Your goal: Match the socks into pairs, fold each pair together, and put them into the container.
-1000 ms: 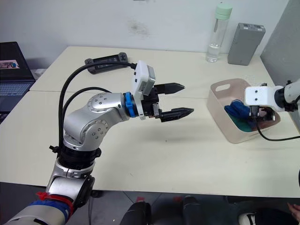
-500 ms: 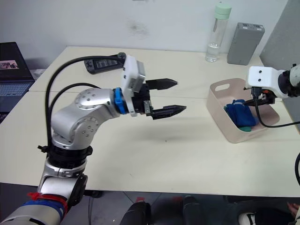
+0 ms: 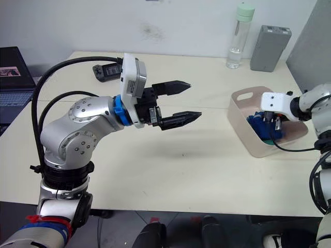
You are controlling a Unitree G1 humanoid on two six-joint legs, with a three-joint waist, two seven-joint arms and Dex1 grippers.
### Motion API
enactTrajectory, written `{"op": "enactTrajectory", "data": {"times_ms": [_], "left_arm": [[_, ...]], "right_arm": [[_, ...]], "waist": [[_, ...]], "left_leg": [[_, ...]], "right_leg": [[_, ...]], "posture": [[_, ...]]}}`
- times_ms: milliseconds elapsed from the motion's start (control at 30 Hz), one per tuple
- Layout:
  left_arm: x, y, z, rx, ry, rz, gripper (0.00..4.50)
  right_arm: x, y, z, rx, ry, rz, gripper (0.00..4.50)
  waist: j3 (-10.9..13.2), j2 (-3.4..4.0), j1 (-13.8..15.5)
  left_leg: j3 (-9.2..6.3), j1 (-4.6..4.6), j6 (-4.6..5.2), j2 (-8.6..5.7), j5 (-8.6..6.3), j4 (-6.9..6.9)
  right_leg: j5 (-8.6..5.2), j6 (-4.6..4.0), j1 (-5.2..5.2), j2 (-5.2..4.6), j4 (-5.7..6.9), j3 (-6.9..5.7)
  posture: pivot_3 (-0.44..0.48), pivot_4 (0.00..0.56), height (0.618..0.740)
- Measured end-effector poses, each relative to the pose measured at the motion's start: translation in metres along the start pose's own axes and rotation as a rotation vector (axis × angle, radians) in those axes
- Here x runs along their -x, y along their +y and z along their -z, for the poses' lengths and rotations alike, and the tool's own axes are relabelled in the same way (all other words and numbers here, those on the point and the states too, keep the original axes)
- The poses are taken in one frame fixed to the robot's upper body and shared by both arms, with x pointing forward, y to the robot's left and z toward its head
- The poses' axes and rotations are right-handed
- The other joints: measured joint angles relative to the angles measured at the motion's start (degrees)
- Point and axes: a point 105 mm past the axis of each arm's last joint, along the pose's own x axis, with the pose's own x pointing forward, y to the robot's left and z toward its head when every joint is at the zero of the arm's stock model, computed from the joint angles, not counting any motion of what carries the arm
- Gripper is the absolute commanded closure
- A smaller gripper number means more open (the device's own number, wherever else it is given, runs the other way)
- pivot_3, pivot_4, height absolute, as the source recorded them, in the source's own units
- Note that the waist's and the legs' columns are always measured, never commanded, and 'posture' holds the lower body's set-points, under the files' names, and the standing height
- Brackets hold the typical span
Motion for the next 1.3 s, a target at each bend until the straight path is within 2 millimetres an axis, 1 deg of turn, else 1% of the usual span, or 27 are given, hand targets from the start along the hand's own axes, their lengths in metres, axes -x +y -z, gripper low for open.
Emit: {"op": "enactTrajectory", "data": {"times_ms": [100, 333, 433, 500, 600, 667, 733, 800, 867, 933, 967, 1033, 1067, 1167, 1233, 1300], "left_arm": [[-0.001, 0.001, -0.002, -0.005, 0.0, -0.003, 0.0], [0.0, 0.002, 0.0, 0.0, 0.014, -0.01, 0.0], [0.001, 0.002, 0.001, 0.001, 0.022, -0.015, 0.0], [0.003, 0.003, 0.001, -0.001, 0.029, -0.015, 0.0], [0.004, 0.003, 0.001, -0.002, 0.038, -0.007, 0.0], [0.006, 0.004, 0.001, -0.007, 0.046, -0.002, 0.0], [0.007, 0.005, 0.002, -0.005, 0.052, 0.004, 0.0], [0.009, 0.007, 0.002, -0.002, 0.055, 0.003, 0.0], [0.011, 0.012, 0.0, -0.014, 0.05, -0.005, 0.0], [0.019, 0.016, -0.002, -0.042, 0.063, -0.017, 0.0], [0.023, 0.018, -0.003, -0.053, 0.076, -0.025, 0.0], [0.036, 0.023, -0.001, -0.055, 0.091, -0.063, 0.0], [0.047, 0.027, 0.004, -0.045, 0.113, -0.095, 0.0], [0.07, 0.033, 0.021, -0.011, 0.149, -0.184, 0.0], [0.093, 0.04, 0.041, 0.024, 0.161, -0.317, 0.0], [0.117, 0.044, 0.063, 0.074, 0.167, -0.48, 0.0]], "right_arm": [[-0.011, 0.006, 0.003, -0.006, 0.003, -0.008, 4.47], [-0.012, 0.006, 0.007, -0.001, 0.005, 0.004, 4.47], [-0.004, -0.001, 0.004, 0.017, 0.003, 0.018, 4.47], [0.009, -0.013, 0.001, 0.019, -0.004, 0.047, 4.47], [0.035, -0.035, -0.01, 0.022, -0.033, 0.125, 3.95], [0.051, -0.049, -0.023, 0.022, -0.08, 0.185, 3.29], [0.061, -0.057, -0.036, 0.015, -0.14, 0.219, 2.58], [0.067, -0.061, -0.058, -0.028, -0.27, 0.241, 1.84], [0.07, -0.061, -0.089, -0.056, -0.427, 0.246, 1.1], [0.07, -0.054, -0.115, -0.099, -0.57, 0.219, 0.41], [0.067, -0.047, -0.124, -0.129, -0.624, 0.197, 0.01], [0.058, -0.03, -0.142, -0.192, -0.711, 0.144, 0.01], [0.052, -0.018, -0.153, -0.225, -0.758, 0.113, 0.01], [0.041, 0.005, -0.174, -0.287, -0.828, 0.077, 0.01], [0.032, 0.026, -0.185, -0.305, -0.859, 0.081, 0.01], [0.011, 0.05, -0.188, -0.352, -0.845, 0.058, 0.01]], "waist": [[0.0, 0.0, 0.01], [0.0, 0.0, 0.0], [0.0, 0.01, -0.02], [0.0, 0.01, -0.04], [0.0, 0.01, -0.07], [0.0, 0.01, -0.12], [0.0, 0.01, -0.1], [0.0, 0.01, -0.18], [0.0, 0.01, -0.33], [0.0, 0.01, -0.35], [0.0, 0.01, -0.27], [-0.01, 0.02, -0.15], [-0.01, 0.03, -0.19], [-0.03, 0.04, -0.01], [-0.09, 0.05, -0.01], [-0.08, 0.05, 0.09]], "left_leg": [[0.0, 0.0, -0.16, -0.01, 0.09, 0.0], [0.0, 0.01, -0.18, -0.01, 0.1, 0.01], [0.01, 0.01, -0.18, -0.01, 0.1, 0.01], [0.01, 0.02, -0.18, -0.01, 0.1, 0.0], [0.01, 0.03, -0.17, 0.0, 0.1, 0.0], [0.01, 0.04, -0.16, 0.0, 0.09, -0.01], [0.0, 0.04, -0.16, 0.0, 0.09, 0.0], [0.01, 0.04, -0.16, 0.0, 0.09, 0.0], [-0.04, 0.05, -0.16, 0.03, 0.09, 0.01], [-0.08, 0.05, -0.17, 0.06, 0.1, 0.02], [-0.12, 0.05, -0.17, 0.05, 0.1, 0.01], [-0.12, 0.04, -0.15, 0.03, 0.08, 0.03], [-0.12, 0.05, -0.14, 0.05, 0.08, 0.03], [-0.13, 0.02, -0.06, 0.03, 0.03, 0.05], [-0.16, 0.05, -0.05, 0.06, 0.03, 0.07], [-0.19, 0.01, -0.05, 0.05, 0.03, 0.11]], "right_leg": [[0.0, 0.0, 0.0, 0.0, 0.01, 0.01], [0.0, 0.0, 0.01, 0.0, 0.02, 0.01], [0.0, 0.0, 0.0, 0.0, 0.06, 0.02], [0.0, 0.0, -0.02, 0.0, 0.08, 0.02], [0.0, 0.0, -0.02, 0.0, 0.09, 0.0], [0.0, 0.0, -0.02, 0.01, 0.1, 0.0], [0.0, 0.0, -0.02, 0.01, 0.12, -0.01], [0.0, 0.0, -0.02, 0.01, 0.18, 0.01], [0.0, -0.01, -0.03, 0.02, 0.26, -0.04], [-0.01, -0.02, -0.05, 0.04, 0.34, -0.09], [-0.01, -0.02, -0.05, 0.04, 0.35, -0.12], [-0.02, -0.03, -0.08, 0.03, 0.43, -0.11], [-0.02, -0.03, -0.08, 0.03, 0.46, -0.12], [-0.02, -0.04, -0.13, 0.02, 0.51, -0.11], [-0.05, -0.07, -0.12, 0.02, 0.54, -0.14], [-0.05, -0.07, -0.14, 0.02, 0.57, -0.16]], "posture": [[0.0, 0.15, 0.74], [0.0, 0.15, 0.74], [0.0, 0.15, 0.74], [0.0, 0.15, 0.74], [0.0, 0.15, 0.74], [0.0, 0.15, 0.74], [0.0, 0.15, 0.74], [0.0, 0.15, 0.74], [0.0, 0.15, 0.74], [0.0, 0.15, 0.74], [0.0, 0.15, 0.74], [0.0, 0.15, 0.74], [0.0, 0.15, 0.74], [0.0, 0.15, 0.74], [0.0, 0.15, 0.74], [0.0, 0.15, 0.74]]}}
